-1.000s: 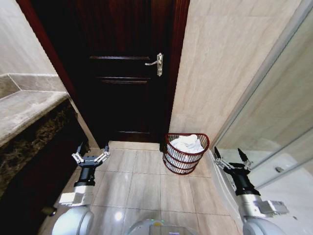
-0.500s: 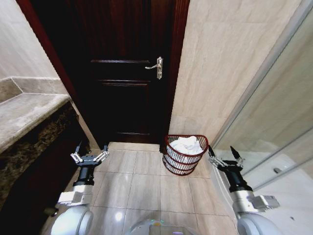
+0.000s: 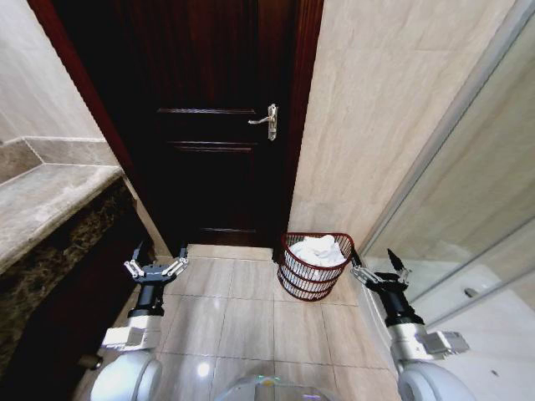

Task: Discard the used towel into the hamper.

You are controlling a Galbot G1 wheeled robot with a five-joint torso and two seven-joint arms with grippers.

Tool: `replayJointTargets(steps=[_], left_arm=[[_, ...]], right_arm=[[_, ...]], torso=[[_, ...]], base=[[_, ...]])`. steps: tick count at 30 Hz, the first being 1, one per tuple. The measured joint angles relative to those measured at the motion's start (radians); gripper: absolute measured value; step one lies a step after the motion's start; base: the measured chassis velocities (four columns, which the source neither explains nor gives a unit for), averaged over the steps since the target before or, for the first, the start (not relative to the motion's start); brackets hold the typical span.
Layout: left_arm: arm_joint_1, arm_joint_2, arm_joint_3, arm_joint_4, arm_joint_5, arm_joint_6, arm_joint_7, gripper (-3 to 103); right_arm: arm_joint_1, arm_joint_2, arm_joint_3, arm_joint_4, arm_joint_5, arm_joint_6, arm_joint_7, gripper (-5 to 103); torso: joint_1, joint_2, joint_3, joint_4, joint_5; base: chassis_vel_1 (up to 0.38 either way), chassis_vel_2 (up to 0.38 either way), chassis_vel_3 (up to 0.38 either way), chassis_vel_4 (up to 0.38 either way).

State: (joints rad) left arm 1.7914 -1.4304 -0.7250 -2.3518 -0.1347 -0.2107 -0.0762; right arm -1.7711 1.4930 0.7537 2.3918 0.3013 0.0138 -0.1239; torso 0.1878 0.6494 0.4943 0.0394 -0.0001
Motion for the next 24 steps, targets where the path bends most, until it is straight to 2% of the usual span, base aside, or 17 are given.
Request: replayJointTargets(steps=[24], left_arm=[[-0.008,0.004,-0.002,0.003,0.002,0.007,0.003,100]], right_arm=[[0.018,-0.007,-0.015,0.003,-0.003,-0.01,0.033,100]], torso=[[0.045,0.108,0.063,0.0,0.0]], base=[[0.0,0.0,0.0,0.0]])
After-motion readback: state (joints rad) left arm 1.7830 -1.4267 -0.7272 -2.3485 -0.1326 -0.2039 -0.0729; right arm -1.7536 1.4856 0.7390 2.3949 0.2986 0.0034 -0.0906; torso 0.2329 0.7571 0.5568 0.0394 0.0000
